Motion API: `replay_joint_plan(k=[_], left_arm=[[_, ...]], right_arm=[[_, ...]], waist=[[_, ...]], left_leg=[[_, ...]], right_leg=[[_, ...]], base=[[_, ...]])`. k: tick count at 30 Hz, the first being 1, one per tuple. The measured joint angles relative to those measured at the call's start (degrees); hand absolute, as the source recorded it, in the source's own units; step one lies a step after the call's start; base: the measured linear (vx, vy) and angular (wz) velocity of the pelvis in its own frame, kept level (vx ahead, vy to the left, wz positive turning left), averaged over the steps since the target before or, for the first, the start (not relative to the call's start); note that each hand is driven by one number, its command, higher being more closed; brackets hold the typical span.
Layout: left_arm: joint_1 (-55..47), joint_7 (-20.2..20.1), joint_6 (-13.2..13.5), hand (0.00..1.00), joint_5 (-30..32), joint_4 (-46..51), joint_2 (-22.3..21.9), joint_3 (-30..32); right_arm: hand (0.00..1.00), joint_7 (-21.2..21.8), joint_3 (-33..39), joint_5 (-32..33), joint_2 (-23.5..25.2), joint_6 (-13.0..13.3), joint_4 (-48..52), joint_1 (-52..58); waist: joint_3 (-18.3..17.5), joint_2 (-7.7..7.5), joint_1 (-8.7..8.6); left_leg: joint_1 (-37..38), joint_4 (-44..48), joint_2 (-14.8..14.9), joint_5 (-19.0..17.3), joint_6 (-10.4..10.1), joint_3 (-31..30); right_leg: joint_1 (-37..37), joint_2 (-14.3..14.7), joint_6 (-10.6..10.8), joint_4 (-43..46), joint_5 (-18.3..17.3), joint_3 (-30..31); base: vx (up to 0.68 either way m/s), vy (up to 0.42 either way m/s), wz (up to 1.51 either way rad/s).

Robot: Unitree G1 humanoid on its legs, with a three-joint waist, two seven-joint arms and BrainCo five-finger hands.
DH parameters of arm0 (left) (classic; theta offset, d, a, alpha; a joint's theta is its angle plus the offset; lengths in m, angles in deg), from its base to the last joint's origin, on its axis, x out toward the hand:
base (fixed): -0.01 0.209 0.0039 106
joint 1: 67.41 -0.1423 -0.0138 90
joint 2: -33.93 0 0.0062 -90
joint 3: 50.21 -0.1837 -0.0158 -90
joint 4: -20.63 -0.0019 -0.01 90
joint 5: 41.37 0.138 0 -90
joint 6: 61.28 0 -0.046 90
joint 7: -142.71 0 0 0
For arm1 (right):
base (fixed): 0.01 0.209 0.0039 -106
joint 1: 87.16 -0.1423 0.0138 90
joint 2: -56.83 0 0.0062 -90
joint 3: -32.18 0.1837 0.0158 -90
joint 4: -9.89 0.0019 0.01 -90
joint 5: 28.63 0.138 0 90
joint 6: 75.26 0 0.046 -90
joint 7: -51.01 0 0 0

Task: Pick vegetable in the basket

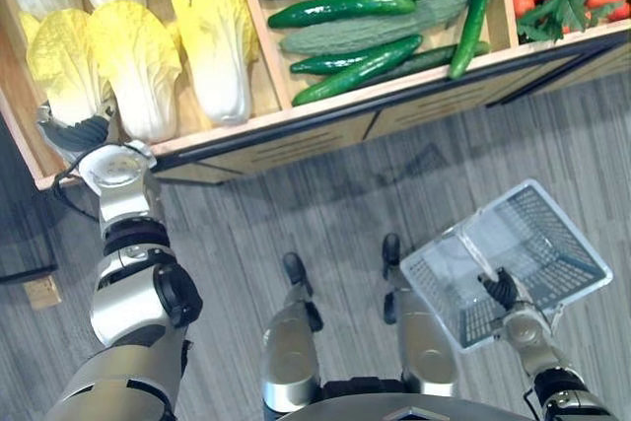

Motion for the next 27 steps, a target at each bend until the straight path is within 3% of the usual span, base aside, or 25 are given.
replay_joint_plan(k=[6,18,23,27], left_arm=[[1.1,-3.3,-1.6,1.0,0.8,-1.2,1.6,-0.1],[1.2,-5.9,-1.4,1.0,1.9,-2.8,0.2,-1.9],[-2.6,-4.4,1.3,1.0,-0.5,0.3,-2.2,-3.3],[-6.5,-2.5,3.2,1.0,-3.0,2.8,-6.0,-4.1]], right_arm=[[1.0,1.2,-1.1,0.0,-0.1,-0.5,1.6,-0.5],[1.0,2.4,-2.1,0.0,0.0,-0.5,1.8,-0.5],[1.0,3.3,-1.4,0.0,0.5,-0.7,1.3,-0.4],[1.0,3.3,-0.8,-0.1,1.5,-1.0,-0.9,1.1]], waist=[[0.2,-0.55,-0.07],[-0.3,-1.22,-0.46],[-0.8,-1.22,-1.51],[-4.0,-1.09,-1.68]], left_leg=[[-0.1,0.2,0.0,0.0,0.0,0.6],[2.2,1.1,0.4,-0.3,-0.2,0.8],[3.3,1.1,0.4,0.0,-0.1,0.6],[4.2,0.9,-0.1,-0.1,-0.1,-0.1]], right_leg=[[-0.3,0.0,0.3,-0.6,0.8,0.8],[2.6,0.1,0.7,-1.7,2.1,1.1],[3.8,0.1,0.7,-1.7,2.1,0.9],[5.3,-0.2,0.7,-2.3,2.1,0.5]], base=[[0.01,-0.01,-0.06],[0.0,-0.003,-0.01],[0.0,-0.004,0.0],[0.04,0.003,0.07]])
